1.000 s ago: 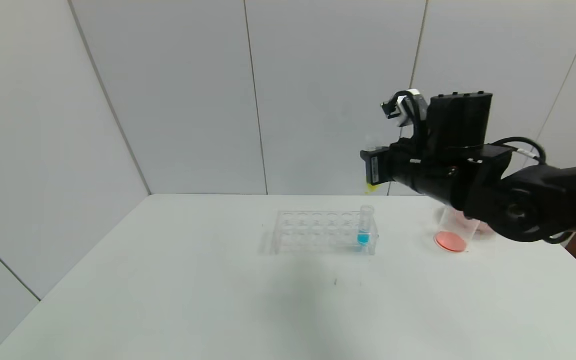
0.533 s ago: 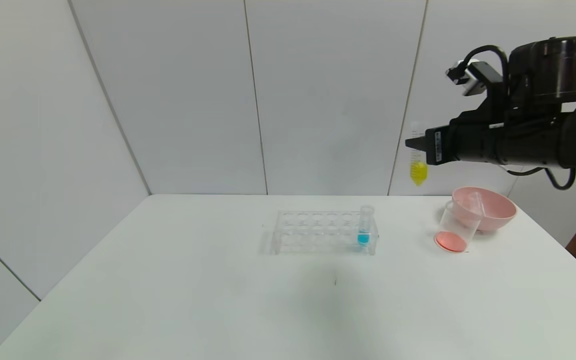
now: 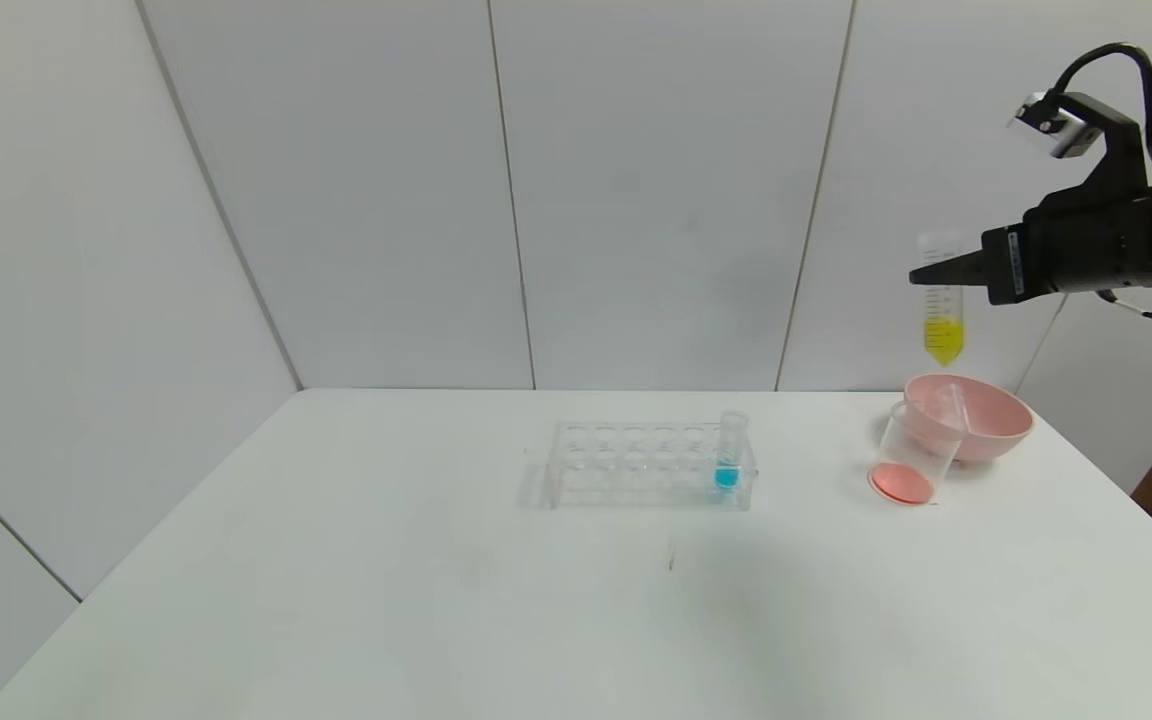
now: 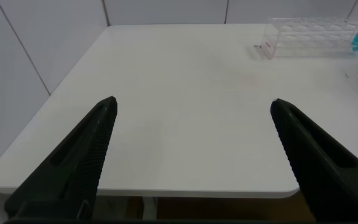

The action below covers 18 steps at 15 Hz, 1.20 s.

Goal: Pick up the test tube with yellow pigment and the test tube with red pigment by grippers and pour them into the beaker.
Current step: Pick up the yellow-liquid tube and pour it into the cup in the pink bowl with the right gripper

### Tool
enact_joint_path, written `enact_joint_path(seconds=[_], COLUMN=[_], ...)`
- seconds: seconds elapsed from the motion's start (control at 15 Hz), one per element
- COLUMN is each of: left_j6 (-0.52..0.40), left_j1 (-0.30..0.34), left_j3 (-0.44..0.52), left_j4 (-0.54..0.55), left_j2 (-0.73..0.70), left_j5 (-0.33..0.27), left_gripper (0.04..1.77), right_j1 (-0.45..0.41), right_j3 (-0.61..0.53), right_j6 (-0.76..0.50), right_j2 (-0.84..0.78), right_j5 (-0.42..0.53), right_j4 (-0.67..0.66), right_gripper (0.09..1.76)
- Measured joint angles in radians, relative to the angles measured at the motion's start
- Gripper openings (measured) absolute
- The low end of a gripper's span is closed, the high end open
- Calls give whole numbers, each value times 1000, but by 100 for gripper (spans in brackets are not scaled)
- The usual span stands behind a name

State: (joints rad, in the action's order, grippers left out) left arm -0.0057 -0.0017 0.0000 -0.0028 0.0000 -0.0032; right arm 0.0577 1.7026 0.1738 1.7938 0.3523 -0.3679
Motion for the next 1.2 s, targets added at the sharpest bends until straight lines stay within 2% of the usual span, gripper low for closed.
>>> enact_joint_path(seconds=[0.27,0.67,0.93,1.2], left_j6=[0,0,0,0], left_j1=[0,0,0,0], left_j3=[0,0,0,0], left_j4=[0,0,0,0], left_j2=[0,0,0,0], left_j5=[0,0,0,0], left_gripper=[176,176,176,176], right_j1=[-79,-166,-209,-216], right_j3=[136,262,282,284], right_j6=[132,309,462,551], right_j2=[54,165,220,253], right_j5=[16,11,-12,-104], right_j4=[-193,-312,-380,-389], right_gripper=[52,52,52,52])
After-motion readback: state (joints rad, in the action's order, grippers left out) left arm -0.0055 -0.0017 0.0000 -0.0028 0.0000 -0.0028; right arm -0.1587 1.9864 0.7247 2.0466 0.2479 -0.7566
